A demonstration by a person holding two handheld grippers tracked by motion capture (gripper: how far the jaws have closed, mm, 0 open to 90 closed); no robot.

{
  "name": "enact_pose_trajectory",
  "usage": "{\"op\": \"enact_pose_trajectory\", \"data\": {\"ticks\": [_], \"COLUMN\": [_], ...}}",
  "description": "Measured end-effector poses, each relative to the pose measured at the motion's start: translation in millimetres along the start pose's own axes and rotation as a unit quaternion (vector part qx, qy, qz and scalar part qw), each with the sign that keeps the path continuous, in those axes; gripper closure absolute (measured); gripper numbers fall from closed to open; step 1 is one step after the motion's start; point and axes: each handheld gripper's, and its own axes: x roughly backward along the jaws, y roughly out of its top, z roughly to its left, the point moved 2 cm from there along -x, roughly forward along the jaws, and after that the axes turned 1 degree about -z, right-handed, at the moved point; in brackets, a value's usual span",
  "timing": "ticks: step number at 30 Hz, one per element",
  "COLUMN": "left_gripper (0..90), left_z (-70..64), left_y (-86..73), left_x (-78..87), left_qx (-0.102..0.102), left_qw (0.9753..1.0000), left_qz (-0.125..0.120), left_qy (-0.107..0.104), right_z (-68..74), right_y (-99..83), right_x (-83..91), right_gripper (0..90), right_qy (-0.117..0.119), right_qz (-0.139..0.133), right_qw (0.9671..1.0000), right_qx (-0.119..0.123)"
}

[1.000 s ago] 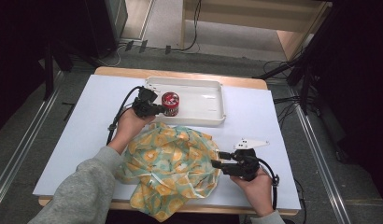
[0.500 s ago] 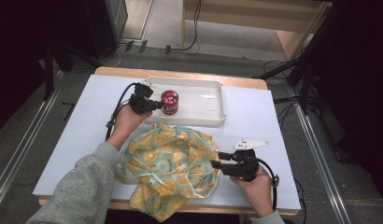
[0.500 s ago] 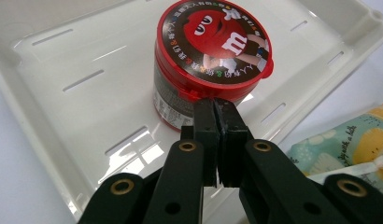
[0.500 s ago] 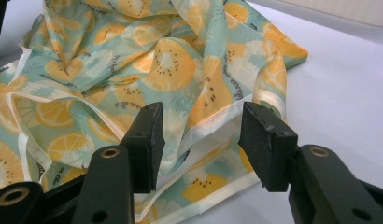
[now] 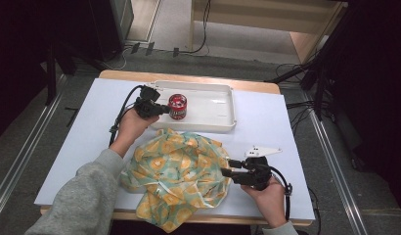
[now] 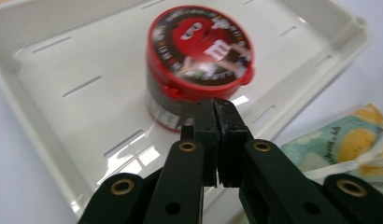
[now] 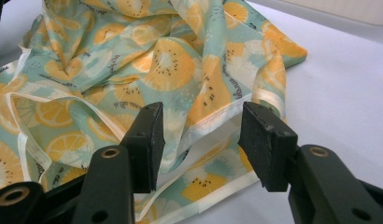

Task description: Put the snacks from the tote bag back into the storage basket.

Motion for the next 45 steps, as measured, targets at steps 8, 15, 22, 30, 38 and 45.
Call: {"op": "enact_pose_trajectory", "data": {"ticks": [8,15,22,30,38,45], "left_gripper": [89.9,89.9,89.8,89.9,89.8,89.7], "left_z": [-20.9,-30.2,-31.2,-25.4,-21.3,-14.9], "left_y": [12.6,18.0,19.2,14.9,12.9,9.1], "left_x": [-7.0,-21.9,-30.9,-34.2,-31.5,-28.3], "left_qx": [-0.021,-0.023,-0.014,-0.008,-0.005,0.000], "left_qw": [0.9996,0.9993,0.9996,0.9997,0.9998,0.9998], "left_qz": [0.005,0.010,0.008,0.010,0.010,0.011], "left_qy": [-0.020,-0.027,-0.025,-0.020,-0.019,-0.015], "right_z": [0.2,-0.7,-0.8,-0.8,-1.0,-1.1], "right_y": [0.0,-0.6,-1.1,-1.0,-1.0,-0.9], "right_x": [0.2,1.5,2.3,2.4,2.2,2.2], "right_gripper": [51.5,51.5,51.4,51.4,51.4,51.4], "right_qy": [0.000,0.001,0.000,0.000,-0.001,0.000], "right_qz": [0.000,-0.003,-0.003,-0.003,-0.003,-0.003], "right_qw": [1.0000,1.0000,1.0000,1.0000,1.0000,1.0000], "right_qx": [0.000,-0.001,0.000,-0.002,-0.002,-0.003]}}
